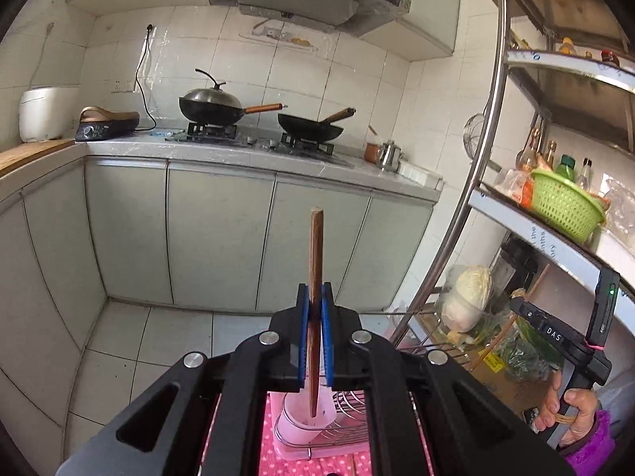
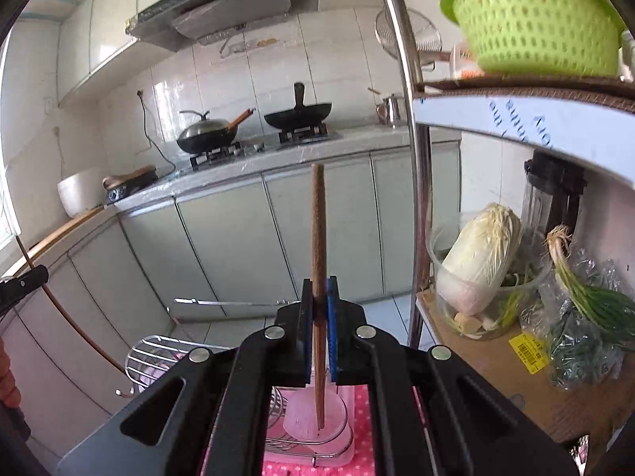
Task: Organize utensils
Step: 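Lower both chopsticks into the pink cup and open both tools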
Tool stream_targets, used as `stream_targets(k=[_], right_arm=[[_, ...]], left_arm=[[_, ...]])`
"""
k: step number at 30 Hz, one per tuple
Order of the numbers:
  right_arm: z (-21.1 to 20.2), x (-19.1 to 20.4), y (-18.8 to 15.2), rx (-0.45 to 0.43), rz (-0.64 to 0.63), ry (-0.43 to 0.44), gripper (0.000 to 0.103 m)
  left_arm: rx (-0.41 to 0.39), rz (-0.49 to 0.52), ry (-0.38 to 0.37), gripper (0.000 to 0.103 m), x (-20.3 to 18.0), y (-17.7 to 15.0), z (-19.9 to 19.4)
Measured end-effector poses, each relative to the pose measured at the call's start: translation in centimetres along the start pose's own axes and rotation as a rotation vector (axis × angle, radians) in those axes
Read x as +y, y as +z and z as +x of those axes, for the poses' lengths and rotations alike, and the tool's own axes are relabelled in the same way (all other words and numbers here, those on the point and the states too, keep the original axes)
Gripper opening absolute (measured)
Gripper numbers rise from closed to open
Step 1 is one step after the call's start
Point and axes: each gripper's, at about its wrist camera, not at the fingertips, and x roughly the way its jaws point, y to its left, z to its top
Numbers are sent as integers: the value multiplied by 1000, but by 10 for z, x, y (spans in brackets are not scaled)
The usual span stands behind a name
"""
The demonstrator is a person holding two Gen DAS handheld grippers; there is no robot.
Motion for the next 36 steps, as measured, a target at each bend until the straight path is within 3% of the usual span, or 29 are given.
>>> stream_targets(k=[4,9,13,22,23,25,28,30,36], right_arm=[[37,-5,-12,118,-12,16,6],[74,-12,-23,267,17,50,6],[91,-15,-31,332,40,79,6],[101,-6,-34,389,48,76,8],[103,-8,-35,401,61,69,10],[102,-12,-35,409,87,84,24],[89,-14,-31,364,85,99,38],[78,-14,-27,335,70,91,41],[30,-15,-29,220,28,55,44]], left_arm=[[121,11,12,5,3,-13,46],[290,-44,-10,5,15,-33,100],[364,-74,-18,5,19,-45,127],[367,-72,-10,8,18,-48,129],[368,-72,0,12,18,-47,128],[355,-78,8,20,21,-44,122],[304,-81,16,26,24,-36,110],[277,-86,23,27,26,-31,101],[191,-93,36,28,30,-19,63]])
